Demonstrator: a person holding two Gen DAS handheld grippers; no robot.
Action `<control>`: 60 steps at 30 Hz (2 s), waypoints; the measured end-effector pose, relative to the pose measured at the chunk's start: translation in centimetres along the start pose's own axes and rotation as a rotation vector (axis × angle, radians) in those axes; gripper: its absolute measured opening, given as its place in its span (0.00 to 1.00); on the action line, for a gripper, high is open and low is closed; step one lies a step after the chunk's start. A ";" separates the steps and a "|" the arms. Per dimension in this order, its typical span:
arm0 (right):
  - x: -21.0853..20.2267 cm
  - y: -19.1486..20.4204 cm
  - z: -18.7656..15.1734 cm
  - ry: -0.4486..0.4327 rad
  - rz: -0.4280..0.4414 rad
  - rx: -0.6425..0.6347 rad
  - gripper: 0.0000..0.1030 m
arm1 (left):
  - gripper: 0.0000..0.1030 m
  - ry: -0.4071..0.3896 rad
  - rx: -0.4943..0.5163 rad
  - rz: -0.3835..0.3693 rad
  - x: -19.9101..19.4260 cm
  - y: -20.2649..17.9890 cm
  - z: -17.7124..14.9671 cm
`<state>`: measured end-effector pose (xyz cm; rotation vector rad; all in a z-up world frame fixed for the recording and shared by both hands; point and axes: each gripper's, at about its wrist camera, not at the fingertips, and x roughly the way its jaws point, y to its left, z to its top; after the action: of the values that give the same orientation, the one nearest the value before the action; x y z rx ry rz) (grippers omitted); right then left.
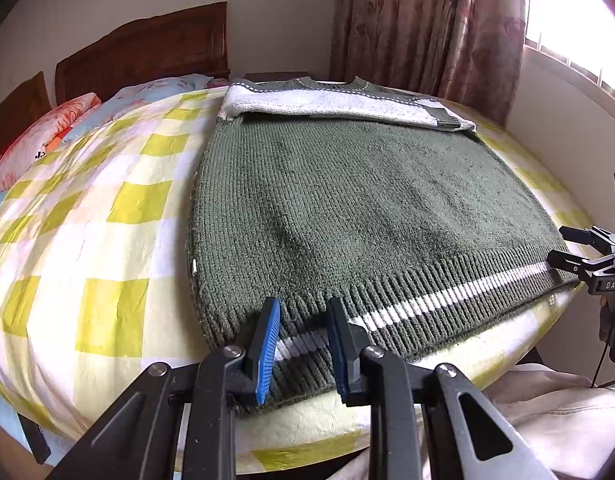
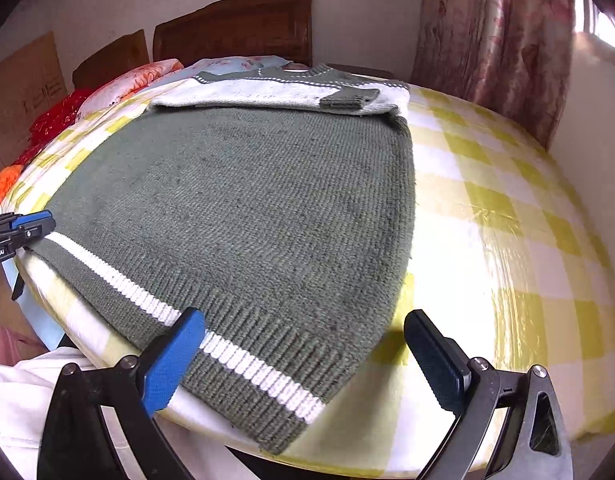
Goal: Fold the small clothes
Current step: 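Grasp the striped ribbed hem with both tools and lift it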
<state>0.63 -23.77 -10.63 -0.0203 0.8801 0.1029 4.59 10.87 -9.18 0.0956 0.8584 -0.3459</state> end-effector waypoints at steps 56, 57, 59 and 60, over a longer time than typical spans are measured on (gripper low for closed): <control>-2.2 -1.2 -1.0 0.107 0.171 0.187 0.43 | 0.32 0.129 -0.594 -0.496 1.9 8.1 -0.9; -2.2 -1.2 -1.0 0.110 0.173 0.184 0.44 | 0.32 0.138 -0.611 -0.494 1.8 8.2 -1.0; -2.3 -1.1 -1.1 0.113 0.167 0.176 0.48 | 0.32 0.147 -0.649 -0.515 1.6 8.6 -1.2; -2.3 -1.0 -1.1 0.114 0.163 0.170 0.65 | 0.33 0.147 -0.662 -0.530 1.7 8.7 -1.2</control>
<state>-1.60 -25.00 -9.62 0.2063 1.0010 0.1797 7.71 18.89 -11.74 -0.7401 1.1025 -0.5346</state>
